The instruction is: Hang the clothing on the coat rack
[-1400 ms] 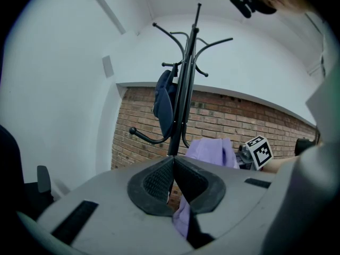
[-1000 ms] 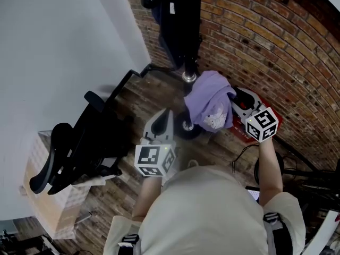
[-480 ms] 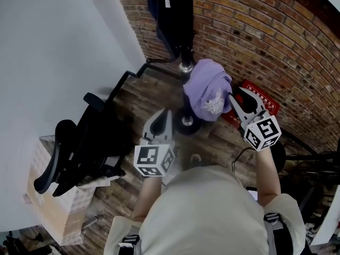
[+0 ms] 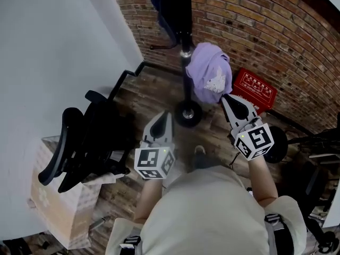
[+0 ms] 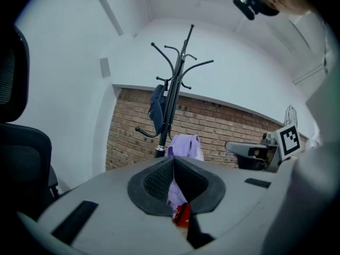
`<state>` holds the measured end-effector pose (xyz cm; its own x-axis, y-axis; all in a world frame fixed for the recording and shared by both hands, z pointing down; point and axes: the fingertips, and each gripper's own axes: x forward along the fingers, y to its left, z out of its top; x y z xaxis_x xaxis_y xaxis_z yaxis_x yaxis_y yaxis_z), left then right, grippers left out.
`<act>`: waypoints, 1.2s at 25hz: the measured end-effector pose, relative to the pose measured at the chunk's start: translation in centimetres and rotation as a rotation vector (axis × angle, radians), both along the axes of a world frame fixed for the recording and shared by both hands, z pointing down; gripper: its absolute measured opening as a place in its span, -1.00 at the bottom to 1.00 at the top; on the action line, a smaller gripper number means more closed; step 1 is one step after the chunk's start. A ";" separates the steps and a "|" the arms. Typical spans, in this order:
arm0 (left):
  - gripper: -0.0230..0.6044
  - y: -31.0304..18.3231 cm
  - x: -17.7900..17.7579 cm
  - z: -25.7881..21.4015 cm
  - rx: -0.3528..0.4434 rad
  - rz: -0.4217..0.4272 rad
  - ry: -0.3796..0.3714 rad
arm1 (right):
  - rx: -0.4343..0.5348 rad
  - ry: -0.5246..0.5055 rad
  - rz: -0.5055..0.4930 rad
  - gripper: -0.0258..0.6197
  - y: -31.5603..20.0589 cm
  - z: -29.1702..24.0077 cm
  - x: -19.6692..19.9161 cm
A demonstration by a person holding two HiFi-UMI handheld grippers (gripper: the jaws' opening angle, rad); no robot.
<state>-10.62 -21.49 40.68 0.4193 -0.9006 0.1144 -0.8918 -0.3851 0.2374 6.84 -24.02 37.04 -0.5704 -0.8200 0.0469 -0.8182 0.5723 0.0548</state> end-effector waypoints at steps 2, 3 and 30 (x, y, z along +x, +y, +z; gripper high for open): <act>-0.91 1.6 -0.4 0.2 -0.003 0.005 0.001 | -0.004 -0.019 -0.007 -0.89 2.0 0.0 -0.8; -0.91 2.5 -0.6 0.3 -0.004 0.007 0.001 | -0.004 -0.029 -0.013 -0.89 3.0 0.0 -1.3; -0.91 16.0 -1.2 1.5 -0.012 0.017 0.004 | -0.020 -0.013 -0.107 -0.90 17.8 1.4 -6.4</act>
<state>-11.79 -5.47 42.22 0.4347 -0.8921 0.1236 -0.8843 -0.3968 0.2460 0.47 -6.23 38.48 -0.6556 -0.7532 0.0545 -0.7527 0.6575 0.0327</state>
